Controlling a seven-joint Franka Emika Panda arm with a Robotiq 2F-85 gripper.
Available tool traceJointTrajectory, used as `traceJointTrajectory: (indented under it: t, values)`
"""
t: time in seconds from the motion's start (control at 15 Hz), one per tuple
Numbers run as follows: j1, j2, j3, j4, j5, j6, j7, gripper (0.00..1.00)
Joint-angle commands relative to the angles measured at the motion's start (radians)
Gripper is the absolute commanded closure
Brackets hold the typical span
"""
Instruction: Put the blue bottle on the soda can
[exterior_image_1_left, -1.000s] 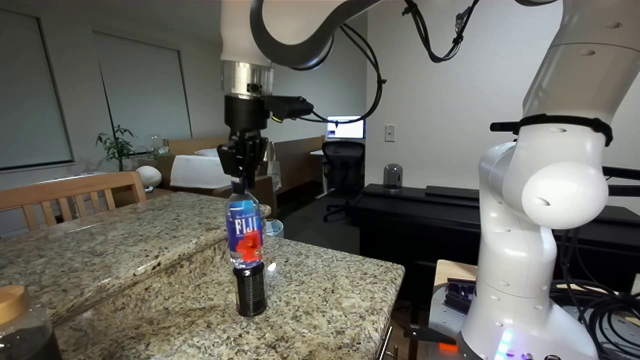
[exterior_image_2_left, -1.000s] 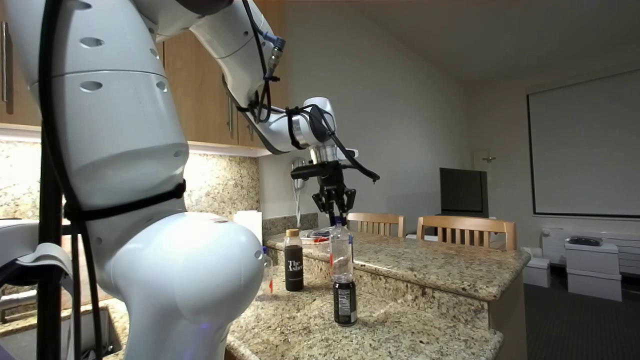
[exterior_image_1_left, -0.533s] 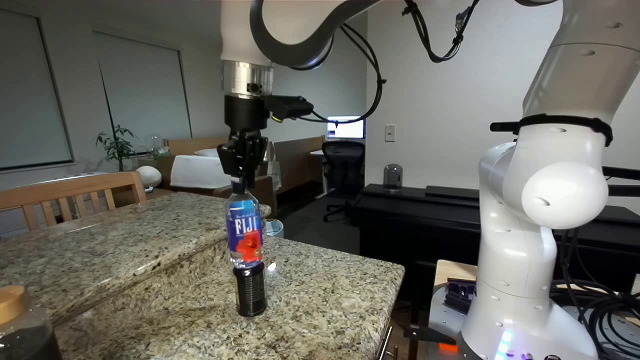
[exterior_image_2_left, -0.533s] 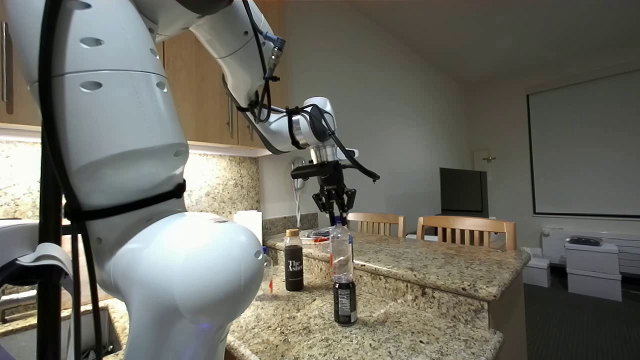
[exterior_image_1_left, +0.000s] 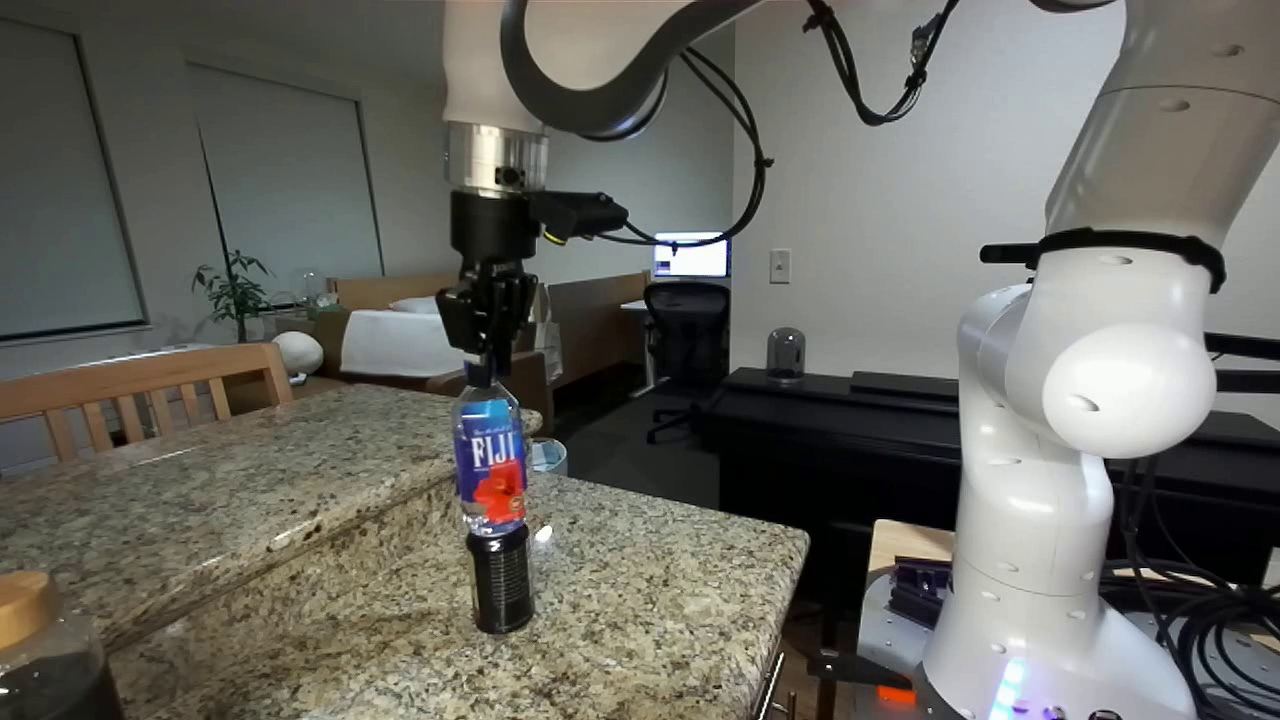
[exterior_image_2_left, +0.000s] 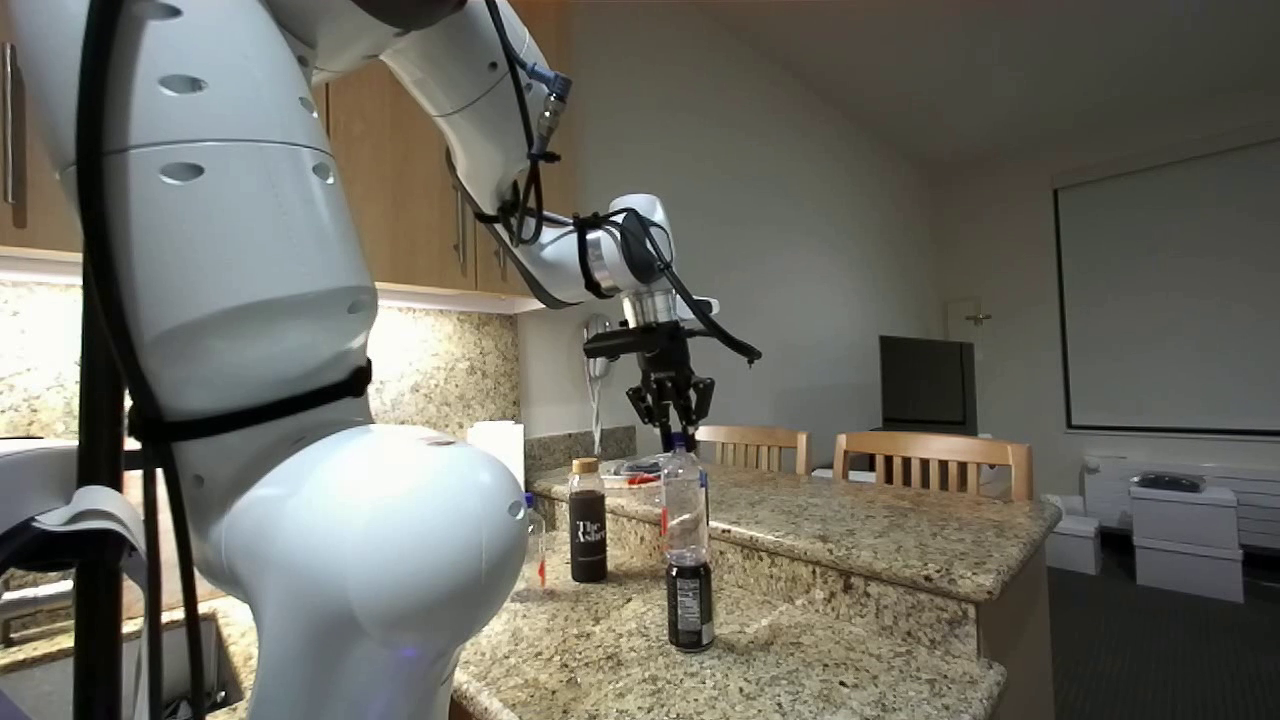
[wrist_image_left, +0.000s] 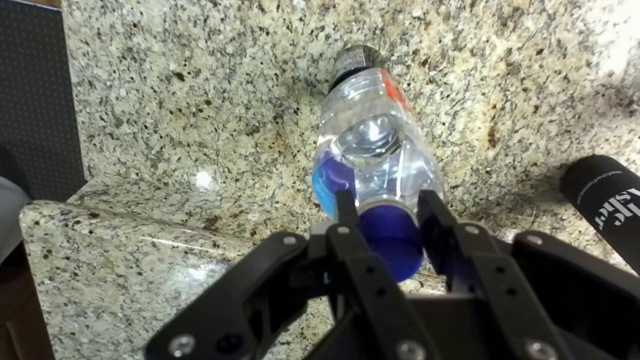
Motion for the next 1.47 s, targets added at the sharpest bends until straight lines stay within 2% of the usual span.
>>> traceJointTrajectory:
  t: [0.0,0.47,0.53,0.67,1.0,1.4]
  values:
    - [-0.011,-0.003,0.003,0.009,0.008,-0.005,-0.019,0.85]
    - [-0.011,-0.003,0.005,0.008,0.006,-0.005,-0.014,0.86]
    - [-0.011,-0.002,0.004,0.009,0.008,-0.006,-0.013,0.4]
    - [-0.011,-0.003,0.004,0.01,0.009,-0.007,-0.011,0.34]
    - [-0.011,-0.001,0.005,0.019,0.009,-0.009,-0.011,0.03]
    - [-0.01,-0.009,0.005,0.034,0.011,-0.02,-0.012,0.0]
